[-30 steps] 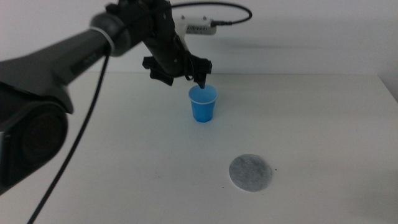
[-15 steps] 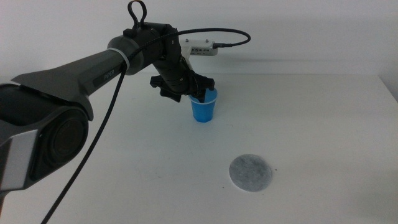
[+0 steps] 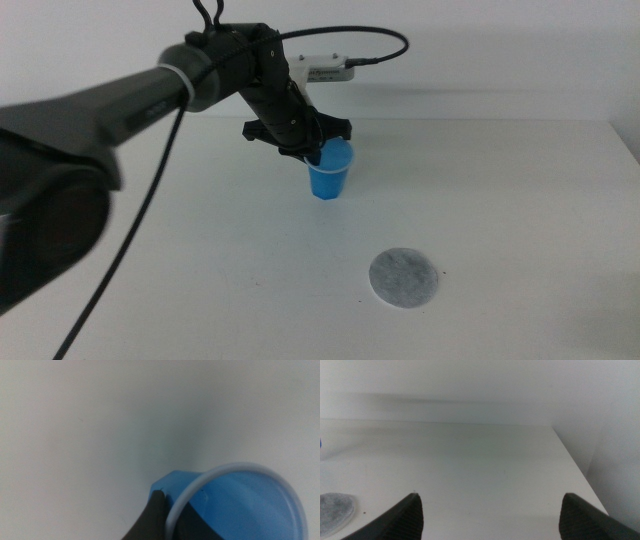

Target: Place an empty cup on a cup mat.

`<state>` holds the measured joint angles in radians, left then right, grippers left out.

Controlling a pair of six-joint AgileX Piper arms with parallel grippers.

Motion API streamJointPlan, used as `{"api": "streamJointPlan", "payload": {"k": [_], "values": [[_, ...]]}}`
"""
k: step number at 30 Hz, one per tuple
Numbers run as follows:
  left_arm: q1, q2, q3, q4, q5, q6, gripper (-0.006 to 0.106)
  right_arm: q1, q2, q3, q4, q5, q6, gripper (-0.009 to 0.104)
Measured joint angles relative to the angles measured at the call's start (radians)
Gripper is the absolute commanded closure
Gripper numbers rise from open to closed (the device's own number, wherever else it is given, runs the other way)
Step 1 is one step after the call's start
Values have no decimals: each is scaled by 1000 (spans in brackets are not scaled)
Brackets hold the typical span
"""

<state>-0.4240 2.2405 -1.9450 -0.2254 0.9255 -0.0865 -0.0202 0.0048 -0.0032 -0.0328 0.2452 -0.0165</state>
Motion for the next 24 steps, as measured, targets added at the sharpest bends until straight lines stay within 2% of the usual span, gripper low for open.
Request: {"api": "streamJointPlan", "payload": {"k": [6, 10, 15, 24], "values": [[-121, -237, 294, -15, -129, -40, 102, 0, 0, 0, 0, 0, 0, 2], [-210, -305, 388, -15, -145, -76, 102, 0, 0, 0, 0, 0, 0, 2], [-290, -288, 423, -15, -154, -88, 102, 0, 0, 0, 0, 0, 0, 2], [-312, -229, 423, -15, -174, -92, 102, 0, 0, 0, 0, 0, 0, 2]]}}
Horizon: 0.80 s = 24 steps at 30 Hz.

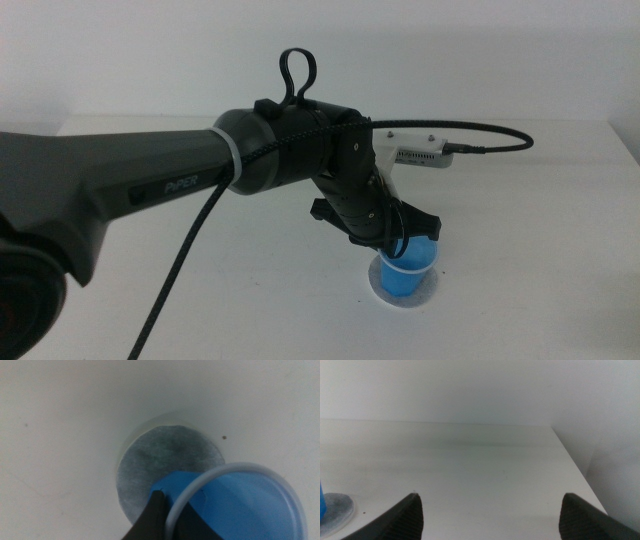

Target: Place an empty cup on a cup mat.

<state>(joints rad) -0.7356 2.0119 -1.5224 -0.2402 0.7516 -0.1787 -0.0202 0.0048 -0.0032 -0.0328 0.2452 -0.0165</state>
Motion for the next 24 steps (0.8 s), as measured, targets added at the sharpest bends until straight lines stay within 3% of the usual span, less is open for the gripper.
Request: {"api": "streamJointPlan", "payload": {"k": [11, 16, 20, 24], "values": [[0, 13, 6, -2, -41, 0, 102, 0, 0, 0, 0, 0, 0, 2], [0, 23, 6, -12, -43, 0, 95, 0, 0, 0, 0, 0, 0, 2], [0, 23, 6, -20, -43, 0, 81, 0, 0, 0, 0, 0, 0, 2], [0, 23, 6, -22, -43, 0, 54, 0, 0, 0, 0, 0, 0, 2]]}}
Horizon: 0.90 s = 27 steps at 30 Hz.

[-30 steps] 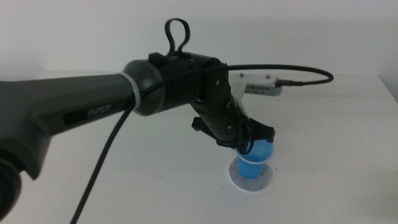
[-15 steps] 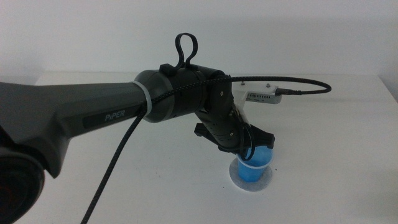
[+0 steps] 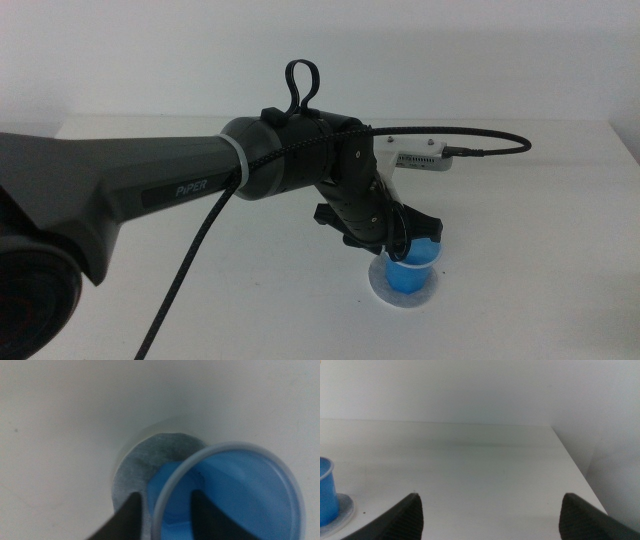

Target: Place an empty cup on a cup mat.

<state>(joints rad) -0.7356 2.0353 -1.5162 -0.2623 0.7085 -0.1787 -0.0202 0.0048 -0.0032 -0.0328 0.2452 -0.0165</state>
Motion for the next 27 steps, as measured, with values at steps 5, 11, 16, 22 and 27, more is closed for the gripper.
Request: {"api": "streamJointPlan", "payload": {"k": [5, 11, 16, 22, 27], "values": [[0, 0, 0, -2, 3, 31, 12, 0, 0, 0, 0, 0, 0, 2], [39, -96, -5, -23, 68, 128, 7, 0, 0, 0, 0, 0, 0, 2], [66, -325, 20, 34, 115, 146, 7, 0, 0, 0, 0, 0, 0, 2], [68, -596, 174, 226, 261, 26, 7, 0, 0, 0, 0, 0, 0, 2], [89, -804, 347, 357, 272, -30, 7, 0, 0, 0, 0, 0, 0, 2]]}}
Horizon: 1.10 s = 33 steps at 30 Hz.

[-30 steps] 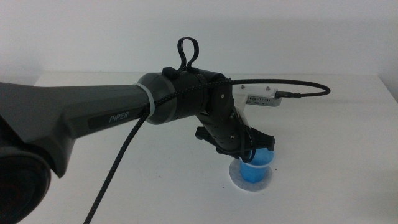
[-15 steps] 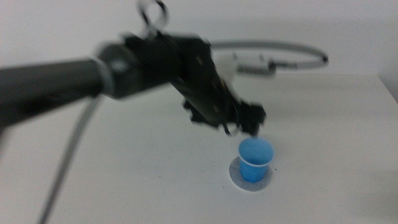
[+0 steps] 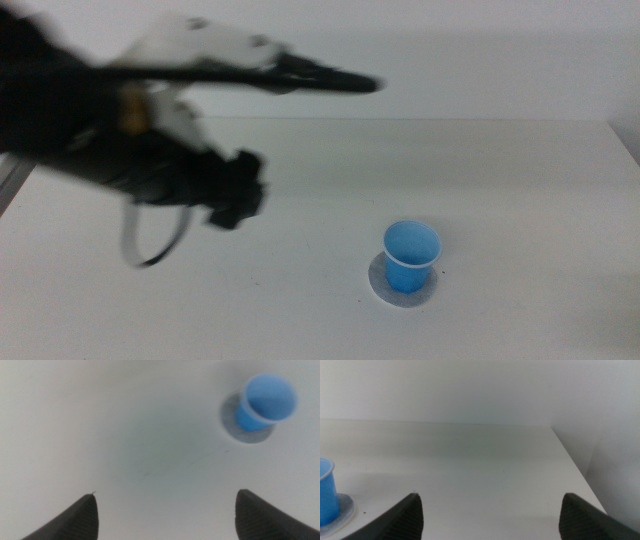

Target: Place an empty cup on a cup mat.

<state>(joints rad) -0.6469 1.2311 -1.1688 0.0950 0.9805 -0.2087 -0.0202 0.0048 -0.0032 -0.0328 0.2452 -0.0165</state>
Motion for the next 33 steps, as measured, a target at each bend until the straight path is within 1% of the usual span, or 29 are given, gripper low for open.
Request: {"api": "streamJointPlan", "payload": {"k": [5, 8, 9, 11, 13, 15, 18, 21, 27, 33], "values": [[79, -211, 184, 54, -62, -24, 7, 0, 0, 0, 0, 0, 0, 2], [130, -344, 327, 101, -196, -26, 7, 0, 0, 0, 0, 0, 0, 2], [161, -389, 384, 98, -258, -26, 7, 0, 0, 0, 0, 0, 0, 2], [231, -474, 506, 59, -378, -26, 7, 0, 0, 0, 0, 0, 0, 2], [316, -572, 629, 1, -511, 12, 7, 0, 0, 0, 0, 0, 0, 2], [390, -662, 733, -30, -624, 70, 7, 0, 0, 0, 0, 0, 0, 2], [477, -804, 872, -51, -766, 113, 7, 0, 0, 0, 0, 0, 0, 2], [537, -921, 993, -57, -834, 127, 7, 0, 0, 0, 0, 0, 0, 2], [593, -1104, 1140, -59, -905, 130, 7, 0, 0, 0, 0, 0, 0, 2], [596, -1207, 1166, -59, -916, 131, 7, 0, 0, 0, 0, 0, 0, 2]]}}
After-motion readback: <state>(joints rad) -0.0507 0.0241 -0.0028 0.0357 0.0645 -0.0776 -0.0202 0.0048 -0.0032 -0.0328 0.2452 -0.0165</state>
